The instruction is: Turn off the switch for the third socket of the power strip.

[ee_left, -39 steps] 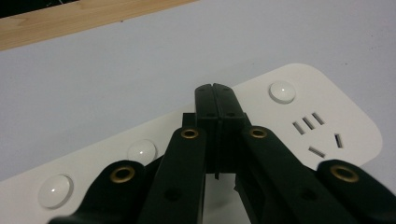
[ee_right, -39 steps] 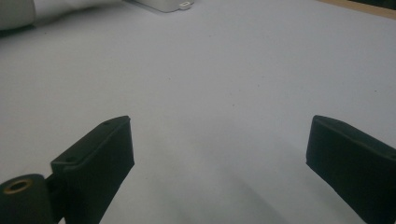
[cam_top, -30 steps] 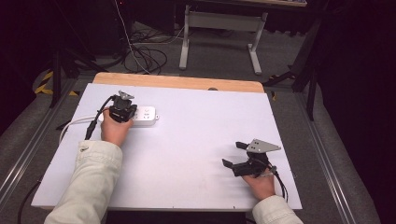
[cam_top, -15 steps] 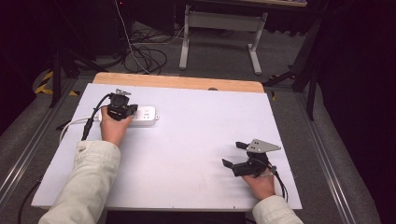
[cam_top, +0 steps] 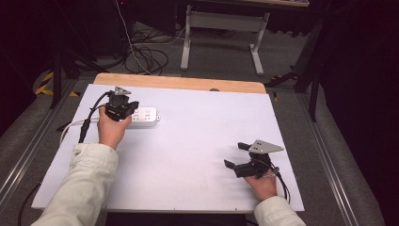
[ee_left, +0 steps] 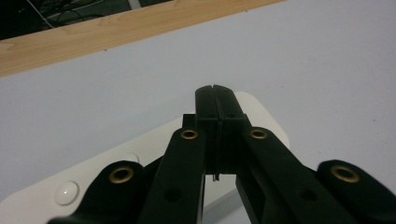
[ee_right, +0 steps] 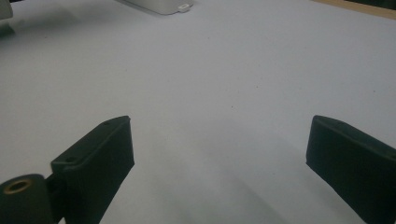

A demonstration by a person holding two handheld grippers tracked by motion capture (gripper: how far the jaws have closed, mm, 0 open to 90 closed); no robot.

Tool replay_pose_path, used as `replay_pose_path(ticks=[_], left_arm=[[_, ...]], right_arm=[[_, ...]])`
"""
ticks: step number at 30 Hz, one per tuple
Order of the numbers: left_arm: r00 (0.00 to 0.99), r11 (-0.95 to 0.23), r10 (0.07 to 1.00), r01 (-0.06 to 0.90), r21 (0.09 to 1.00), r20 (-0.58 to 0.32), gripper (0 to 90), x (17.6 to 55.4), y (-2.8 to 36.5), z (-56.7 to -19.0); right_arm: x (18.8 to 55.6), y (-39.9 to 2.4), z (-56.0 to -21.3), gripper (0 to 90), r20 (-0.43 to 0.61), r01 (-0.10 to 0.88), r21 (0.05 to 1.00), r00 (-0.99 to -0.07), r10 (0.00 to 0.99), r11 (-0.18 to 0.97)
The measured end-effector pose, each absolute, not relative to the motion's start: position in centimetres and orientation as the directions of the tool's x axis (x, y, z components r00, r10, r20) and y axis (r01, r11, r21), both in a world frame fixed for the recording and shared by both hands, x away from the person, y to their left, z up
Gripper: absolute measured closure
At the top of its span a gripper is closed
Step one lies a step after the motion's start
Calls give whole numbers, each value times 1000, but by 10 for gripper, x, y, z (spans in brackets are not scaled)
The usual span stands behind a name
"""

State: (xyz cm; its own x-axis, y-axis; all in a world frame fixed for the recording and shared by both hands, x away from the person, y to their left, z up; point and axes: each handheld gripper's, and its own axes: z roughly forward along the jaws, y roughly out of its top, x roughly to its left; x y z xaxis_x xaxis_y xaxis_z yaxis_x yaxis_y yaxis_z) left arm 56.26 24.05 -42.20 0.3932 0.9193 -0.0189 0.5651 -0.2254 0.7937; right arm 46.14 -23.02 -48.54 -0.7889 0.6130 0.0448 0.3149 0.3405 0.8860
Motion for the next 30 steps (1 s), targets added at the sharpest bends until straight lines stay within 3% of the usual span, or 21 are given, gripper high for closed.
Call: replay_pose_path(ticks=[3, 17, 23, 30], left_arm=[[384, -195, 922, 581, 790, -54, 897, 561, 239, -418], [414, -216, 910, 524, 824, -24, 863, 545, 238, -398], [426, -195, 903, 528, 826, -59, 690, 534, 243, -388], [503, -217, 863, 462, 860, -53, 474, 510, 243, -372]], right_arm=[[462, -231, -485, 81, 50, 317, 887, -790, 611, 337], [463, -231, -485, 81, 60, 319, 889, -792, 608, 328], [463, -231, -485, 81, 61, 320, 889, -792, 607, 328], [462, -231, -485, 81, 61, 319, 889, -793, 606, 329]])
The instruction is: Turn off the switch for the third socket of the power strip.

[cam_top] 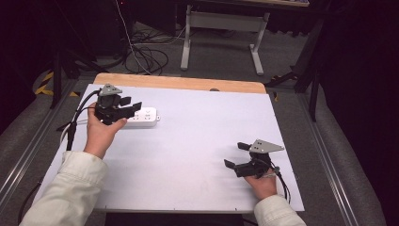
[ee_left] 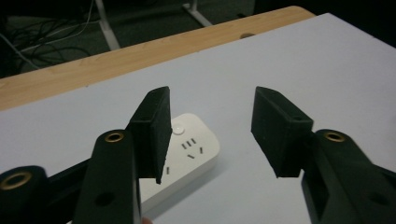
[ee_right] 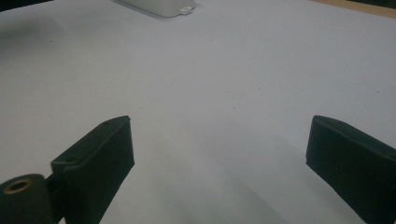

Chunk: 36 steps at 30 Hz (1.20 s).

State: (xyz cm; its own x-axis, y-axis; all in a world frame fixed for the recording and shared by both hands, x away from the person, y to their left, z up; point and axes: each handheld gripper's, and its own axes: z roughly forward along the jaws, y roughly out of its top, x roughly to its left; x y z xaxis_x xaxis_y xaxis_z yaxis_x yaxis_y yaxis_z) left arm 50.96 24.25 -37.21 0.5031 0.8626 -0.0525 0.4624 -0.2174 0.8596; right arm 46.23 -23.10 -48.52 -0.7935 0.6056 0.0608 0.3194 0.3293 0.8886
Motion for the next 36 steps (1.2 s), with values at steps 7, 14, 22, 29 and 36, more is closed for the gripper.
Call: replay_pose_path(ticks=[7, 14, 22, 29, 36], left_arm=[[561, -242, 827, 414, 878, -37, 353, 477, 243, -363], [601, -246, 799, 384, 890, -39, 285, 449, 251, -372], [640, -226, 765, 367, 902, -69, 261, 421, 264, -391], [666, -246, 746, 311, 918, -26, 219, 404, 266, -411], [696, -212, 714, 324, 922, -80, 194, 399, 272, -435]], right_arm=[[462, -231, -485, 81, 61, 320, 888, -794, 605, 330], [462, -231, -485, 81, 60, 319, 889, -794, 605, 330], [462, -231, -485, 75, 68, 322, 889, -794, 604, 324], [462, -231, -485, 75, 65, 322, 888, -795, 603, 328], [461, -230, -485, 74, 59, 319, 887, -797, 601, 335]])
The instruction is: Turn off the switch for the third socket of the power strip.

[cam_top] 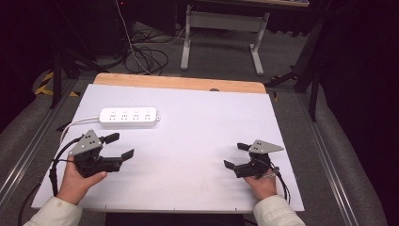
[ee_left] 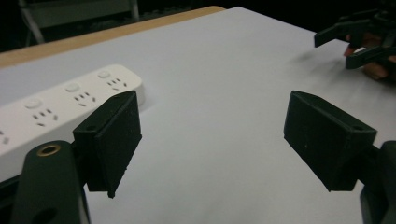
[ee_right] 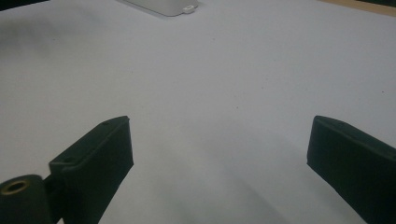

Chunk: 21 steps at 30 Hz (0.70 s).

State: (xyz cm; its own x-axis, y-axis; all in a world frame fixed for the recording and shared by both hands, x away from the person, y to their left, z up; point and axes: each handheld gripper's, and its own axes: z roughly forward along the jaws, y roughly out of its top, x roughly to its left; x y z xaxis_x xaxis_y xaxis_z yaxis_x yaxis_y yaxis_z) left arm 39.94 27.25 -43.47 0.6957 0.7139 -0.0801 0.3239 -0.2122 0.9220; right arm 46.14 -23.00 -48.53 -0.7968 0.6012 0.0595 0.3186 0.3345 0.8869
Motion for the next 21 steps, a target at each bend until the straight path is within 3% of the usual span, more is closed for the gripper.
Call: replay_pose_path(ticks=[6, 12, 18, 21], left_arm=[[685, -167, 713, 375, 912, -151, 200, 398, 279, -456], [679, -233, 730, 351, 907, -75, 183, 394, 276, -471], [663, -180, 739, 368, 912, -121, 173, 391, 277, -485], [653, -196, 750, 368, 909, -103, 182, 392, 280, -489]], right_arm=[[461, -230, -485, 75, 60, 316, 887, -801, 596, 336], [461, -230, -485, 75, 62, 316, 888, -802, 594, 334], [461, -230, -485, 75, 62, 316, 888, -802, 594, 335], [461, -230, -485, 75, 64, 318, 887, -803, 593, 334]])
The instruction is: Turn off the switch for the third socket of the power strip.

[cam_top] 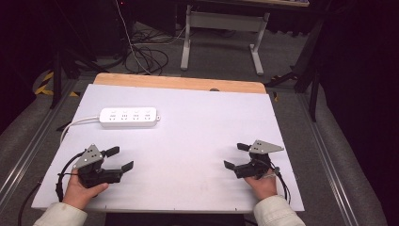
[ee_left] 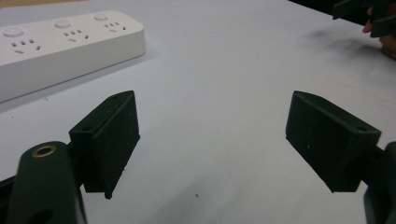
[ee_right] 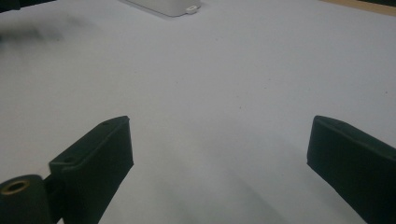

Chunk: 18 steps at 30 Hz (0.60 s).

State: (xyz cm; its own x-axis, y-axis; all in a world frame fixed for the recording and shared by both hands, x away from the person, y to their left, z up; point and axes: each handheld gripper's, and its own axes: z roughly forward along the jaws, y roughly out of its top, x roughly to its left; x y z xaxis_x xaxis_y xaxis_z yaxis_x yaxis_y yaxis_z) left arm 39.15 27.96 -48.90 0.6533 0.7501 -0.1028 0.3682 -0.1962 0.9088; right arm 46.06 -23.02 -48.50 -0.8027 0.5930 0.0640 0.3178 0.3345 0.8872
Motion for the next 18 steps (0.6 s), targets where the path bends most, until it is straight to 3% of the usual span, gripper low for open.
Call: replay_pose_path(ticks=[6, 18], left_arm=[[671, -280, 740, 364, 888, -42, 167, 393, 274, -493], [651, -215, 752, 394, 894, -106, 170, 394, 278, -486]], right_arm=[[460, -231, -485, 75, 65, 313, 890, -807, 586, 333], [460, -231, -484, 75, 68, 309, 891, -815, 576, 332]])
